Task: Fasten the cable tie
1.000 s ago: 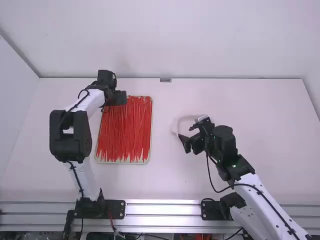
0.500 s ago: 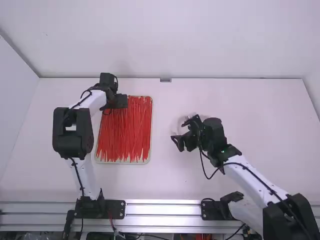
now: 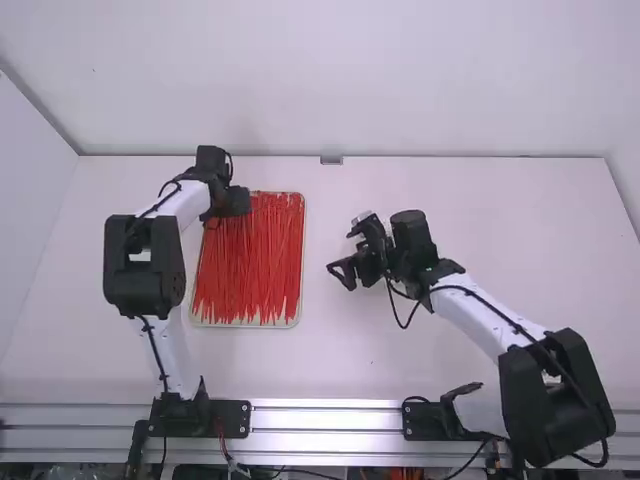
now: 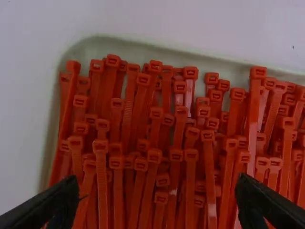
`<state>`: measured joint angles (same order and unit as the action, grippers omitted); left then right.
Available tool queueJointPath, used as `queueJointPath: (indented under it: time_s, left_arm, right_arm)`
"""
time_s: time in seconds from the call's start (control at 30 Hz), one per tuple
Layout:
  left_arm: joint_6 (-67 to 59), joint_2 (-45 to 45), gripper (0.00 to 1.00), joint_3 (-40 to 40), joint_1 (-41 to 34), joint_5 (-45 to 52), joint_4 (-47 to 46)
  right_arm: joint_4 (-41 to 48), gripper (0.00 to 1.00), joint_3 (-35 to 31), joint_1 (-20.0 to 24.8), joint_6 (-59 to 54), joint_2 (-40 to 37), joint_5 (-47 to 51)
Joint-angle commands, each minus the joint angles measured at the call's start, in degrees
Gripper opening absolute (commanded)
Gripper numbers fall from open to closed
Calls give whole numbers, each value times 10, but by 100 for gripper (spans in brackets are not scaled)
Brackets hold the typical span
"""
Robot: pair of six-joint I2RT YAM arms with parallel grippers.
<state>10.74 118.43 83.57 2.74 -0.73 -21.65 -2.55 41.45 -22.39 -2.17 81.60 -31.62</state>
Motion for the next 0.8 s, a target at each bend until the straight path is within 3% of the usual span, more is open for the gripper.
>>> queueJointPath:
  time_s: [0.0, 0.1, 0.4, 0.77]
  left_arm:
    - [4, 5, 75, -22, 6, -2, 9]
    - [4, 5, 72, -32, 6, -2, 22]
    - [6, 5, 52, -35, 6, -4, 33]
    - [6, 5, 49, -38, 9, -2, 68]
  right_arm:
    - [-1, 99, 18, -1, -9, 4, -16]
    - [-2, 99, 18, 0, -9, 4, -16]
    - [-2, 99, 18, -1, -9, 4, -16]
    - [2, 98, 17, -1, -9, 4, -16]
